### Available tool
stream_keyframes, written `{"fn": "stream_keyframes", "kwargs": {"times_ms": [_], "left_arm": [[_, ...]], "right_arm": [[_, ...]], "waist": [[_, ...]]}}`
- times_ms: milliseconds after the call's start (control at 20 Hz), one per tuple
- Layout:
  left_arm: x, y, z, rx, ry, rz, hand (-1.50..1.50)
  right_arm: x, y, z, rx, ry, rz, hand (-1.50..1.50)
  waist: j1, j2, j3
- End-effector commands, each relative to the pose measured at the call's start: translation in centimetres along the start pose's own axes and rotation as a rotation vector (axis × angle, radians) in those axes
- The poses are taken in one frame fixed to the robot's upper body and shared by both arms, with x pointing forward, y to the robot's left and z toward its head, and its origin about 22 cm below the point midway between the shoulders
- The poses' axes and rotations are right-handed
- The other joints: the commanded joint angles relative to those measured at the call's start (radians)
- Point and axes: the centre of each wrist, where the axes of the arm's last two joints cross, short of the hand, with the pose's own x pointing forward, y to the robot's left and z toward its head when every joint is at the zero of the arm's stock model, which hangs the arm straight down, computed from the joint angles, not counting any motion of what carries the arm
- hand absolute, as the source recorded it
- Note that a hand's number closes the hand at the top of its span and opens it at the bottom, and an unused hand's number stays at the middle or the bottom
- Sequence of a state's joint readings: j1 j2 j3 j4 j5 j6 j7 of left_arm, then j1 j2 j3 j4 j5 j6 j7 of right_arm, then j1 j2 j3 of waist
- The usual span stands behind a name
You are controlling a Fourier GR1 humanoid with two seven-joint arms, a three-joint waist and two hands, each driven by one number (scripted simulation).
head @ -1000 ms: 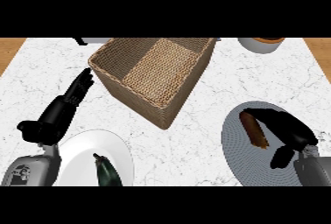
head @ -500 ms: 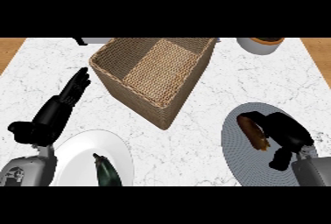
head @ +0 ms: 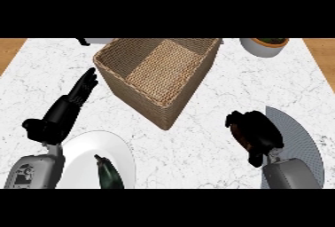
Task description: Pick the sweet potato from the placemat and place it in the basket
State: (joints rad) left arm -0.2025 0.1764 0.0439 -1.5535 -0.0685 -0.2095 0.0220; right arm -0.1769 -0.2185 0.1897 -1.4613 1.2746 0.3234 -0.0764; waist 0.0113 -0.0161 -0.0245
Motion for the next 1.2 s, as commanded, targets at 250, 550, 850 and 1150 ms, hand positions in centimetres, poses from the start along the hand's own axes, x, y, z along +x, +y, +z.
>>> {"fn": "stream_keyframes", "kwargs": {"times_ms": [250, 550, 850, 1150], "left_arm": [[0.4, -1.3, -0.8, -0.063, -0.025, 0.017, 0.0], [0.9, -2.0, -1.3, -0.106, -0.048, 0.011, 0.0], [1.3, -2.9, -2.2, -0.145, -0.054, 0.005, 0.0], [0.7, -3.4, -2.1, -0.158, -0.034, 0.021, 0.0]], "right_arm": [[9.0, -2.6, -2.5, -0.173, 0.217, -0.23, 1.5], [12.2, -7.4, -2.1, -0.45, 0.214, -0.486, 1.5], [16.7, -11.9, -1.2, -0.722, 0.208, -0.641, 1.5], [20.4, -15.1, -1.1, -0.821, 0.288, -0.746, 1.5]], "waist": [[0.088, 0.025, 0.028], [0.144, 0.021, 0.034], [0.159, 0.017, 0.024], [0.165, 0.013, 0.017]]}}
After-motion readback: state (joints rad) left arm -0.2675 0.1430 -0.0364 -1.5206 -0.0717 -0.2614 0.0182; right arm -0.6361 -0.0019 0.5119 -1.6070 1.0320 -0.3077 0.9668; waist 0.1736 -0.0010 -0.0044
